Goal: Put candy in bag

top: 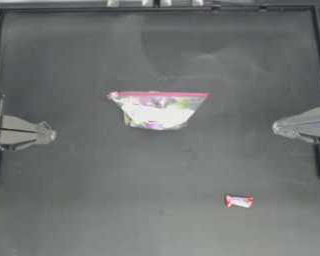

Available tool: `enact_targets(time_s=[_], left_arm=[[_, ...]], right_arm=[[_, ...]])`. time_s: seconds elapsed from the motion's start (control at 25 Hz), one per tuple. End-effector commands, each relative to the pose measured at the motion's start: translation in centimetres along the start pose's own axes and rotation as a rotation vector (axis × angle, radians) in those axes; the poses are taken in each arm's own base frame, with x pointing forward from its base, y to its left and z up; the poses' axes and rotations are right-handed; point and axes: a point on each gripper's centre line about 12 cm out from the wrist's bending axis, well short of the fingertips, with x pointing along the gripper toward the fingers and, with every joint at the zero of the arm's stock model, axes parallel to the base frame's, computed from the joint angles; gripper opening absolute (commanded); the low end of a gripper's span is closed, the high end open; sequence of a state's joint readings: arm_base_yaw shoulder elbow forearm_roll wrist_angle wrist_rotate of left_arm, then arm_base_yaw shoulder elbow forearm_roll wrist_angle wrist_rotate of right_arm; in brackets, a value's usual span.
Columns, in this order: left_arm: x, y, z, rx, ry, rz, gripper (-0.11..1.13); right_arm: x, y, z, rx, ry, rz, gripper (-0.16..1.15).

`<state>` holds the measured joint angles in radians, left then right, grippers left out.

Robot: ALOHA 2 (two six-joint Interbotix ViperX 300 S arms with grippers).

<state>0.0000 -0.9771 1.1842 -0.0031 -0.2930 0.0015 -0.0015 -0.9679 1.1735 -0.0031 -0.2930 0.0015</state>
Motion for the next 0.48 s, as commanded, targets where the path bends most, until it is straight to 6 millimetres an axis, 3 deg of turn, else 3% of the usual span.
enact_targets(time_s=[0.04,0.32,0.48], left_arm=[[0.38,-0.06,0.54,0.033,-0.008,-0.004,0.03],[0.44,-0.04,0.71,0.053,0.005,-0.003,0.07],[0.48,-0.03,0.88,0.052,0.001,-0.003,0.22]], right_arm=[[0.17,0.08,0.41,0.006,-0.017,0.004,-0.02],[0.18,0.12,0.54,-0.019,-0.025,0.007,0.09],[0.19,0.16,0.6,-0.032,-0.026,0.01,0.19]])
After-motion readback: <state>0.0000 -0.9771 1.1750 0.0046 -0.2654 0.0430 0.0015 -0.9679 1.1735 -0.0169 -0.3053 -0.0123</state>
